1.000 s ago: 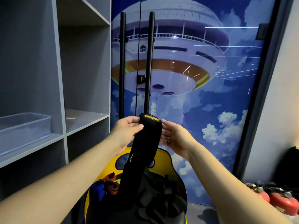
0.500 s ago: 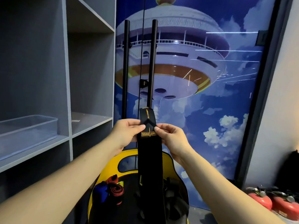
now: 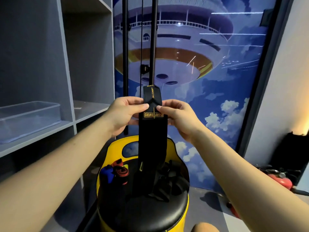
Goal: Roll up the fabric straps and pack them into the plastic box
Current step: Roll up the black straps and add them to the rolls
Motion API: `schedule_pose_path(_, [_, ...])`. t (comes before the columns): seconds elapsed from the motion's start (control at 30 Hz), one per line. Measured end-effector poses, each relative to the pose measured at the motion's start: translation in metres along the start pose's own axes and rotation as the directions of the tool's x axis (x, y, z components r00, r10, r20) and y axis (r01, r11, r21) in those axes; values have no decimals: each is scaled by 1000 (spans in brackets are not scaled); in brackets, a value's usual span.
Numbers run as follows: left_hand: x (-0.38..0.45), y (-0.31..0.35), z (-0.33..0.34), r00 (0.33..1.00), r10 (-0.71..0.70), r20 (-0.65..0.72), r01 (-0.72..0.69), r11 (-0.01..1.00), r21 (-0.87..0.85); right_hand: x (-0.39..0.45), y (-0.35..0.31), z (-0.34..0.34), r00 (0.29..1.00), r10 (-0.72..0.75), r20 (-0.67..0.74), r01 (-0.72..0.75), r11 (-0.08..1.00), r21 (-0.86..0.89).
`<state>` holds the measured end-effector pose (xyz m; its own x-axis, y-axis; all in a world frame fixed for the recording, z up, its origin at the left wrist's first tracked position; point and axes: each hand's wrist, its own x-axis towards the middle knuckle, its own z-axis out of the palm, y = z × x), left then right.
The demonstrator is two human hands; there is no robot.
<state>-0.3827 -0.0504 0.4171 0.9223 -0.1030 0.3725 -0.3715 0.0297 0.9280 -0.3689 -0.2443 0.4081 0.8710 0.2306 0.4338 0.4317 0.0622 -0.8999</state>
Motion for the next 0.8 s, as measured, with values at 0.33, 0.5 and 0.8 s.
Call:
schedule_pose_path(0.33, [-5,-72,-20,988,-141,-69,141,990,3,-2,61,23,993,121,12,-121,993,0])
schedule_pose_path(0.5, [5,-159,-29,928,-344,-143,344,939,-28,7,149,31,958,285,-33,-286,958,-24])
schedule_pose_path(0.8, [35,-273,-35,837,-474,-273,486,874,-27,33,279,32,894,433,-118,-437,899,-10])
